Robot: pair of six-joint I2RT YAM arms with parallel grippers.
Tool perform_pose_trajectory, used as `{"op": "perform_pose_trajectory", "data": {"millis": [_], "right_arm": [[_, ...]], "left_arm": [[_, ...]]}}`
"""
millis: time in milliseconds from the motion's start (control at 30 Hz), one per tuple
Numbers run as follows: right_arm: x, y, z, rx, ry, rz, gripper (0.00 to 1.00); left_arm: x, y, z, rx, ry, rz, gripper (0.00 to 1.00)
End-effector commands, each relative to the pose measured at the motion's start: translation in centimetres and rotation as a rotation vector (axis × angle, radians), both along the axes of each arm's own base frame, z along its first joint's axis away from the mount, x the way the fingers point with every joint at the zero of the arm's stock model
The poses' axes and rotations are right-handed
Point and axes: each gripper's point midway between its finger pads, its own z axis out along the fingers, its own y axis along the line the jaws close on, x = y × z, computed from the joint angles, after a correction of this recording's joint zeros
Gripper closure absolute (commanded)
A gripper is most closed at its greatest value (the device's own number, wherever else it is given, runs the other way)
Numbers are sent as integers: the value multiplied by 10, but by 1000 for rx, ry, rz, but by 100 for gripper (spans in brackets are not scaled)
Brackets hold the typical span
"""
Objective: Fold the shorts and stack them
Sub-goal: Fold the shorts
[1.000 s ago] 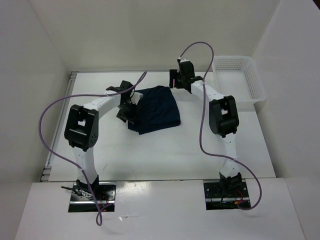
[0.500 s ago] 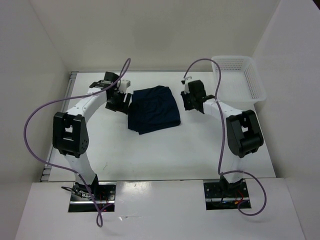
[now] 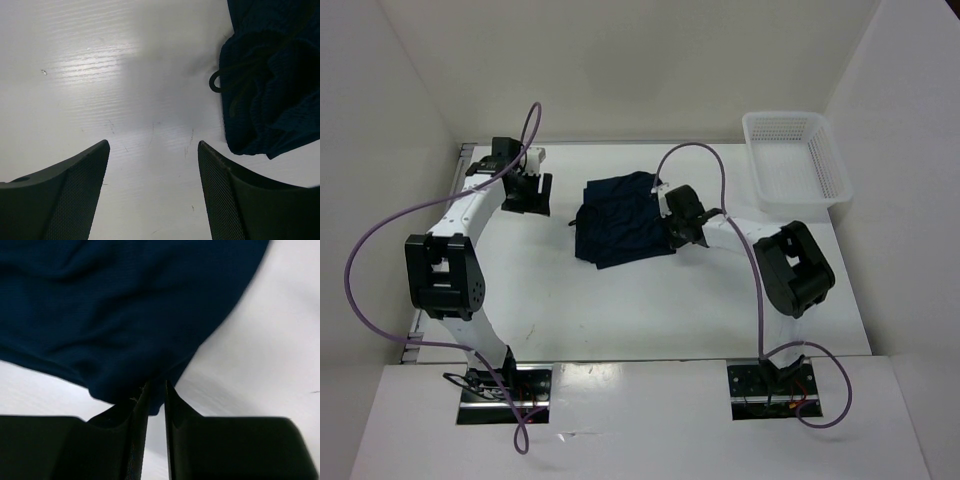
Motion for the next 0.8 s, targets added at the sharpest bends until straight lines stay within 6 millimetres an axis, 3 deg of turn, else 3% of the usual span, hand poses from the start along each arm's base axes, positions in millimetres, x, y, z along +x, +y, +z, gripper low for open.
{"op": "perform_pose_trajectory", "data": {"millis": [0,67,267,433,533,567,633,767], "right_arm": [[-12,9,1,39,8,12,77],[-24,19,0,64,39,30,77],[-29,10,10,50,19,10,77],[-49,18,20,142,66,22,79],[-65,5,16,120,84,10,79],[-72,1,11,113,96,9,79],[-78,-4,14,102,87,27,79],[-71,-6,26,83,24,54,70]], "left_arm": [[4,-2,18,-15,-61,-11,21],[4,-2,18,-15,-61,-11,21],[4,-2,18,-15,-61,-11,21],[1,-7,15,-39,-52,-26,21],[-3,-34,21,-173,-39,-109,20],[-2,-58,21,-227,-29,-175,19],[2,-79,23,-253,-25,-227,19],[12,-128,9,-287,21,-339,16]]}}
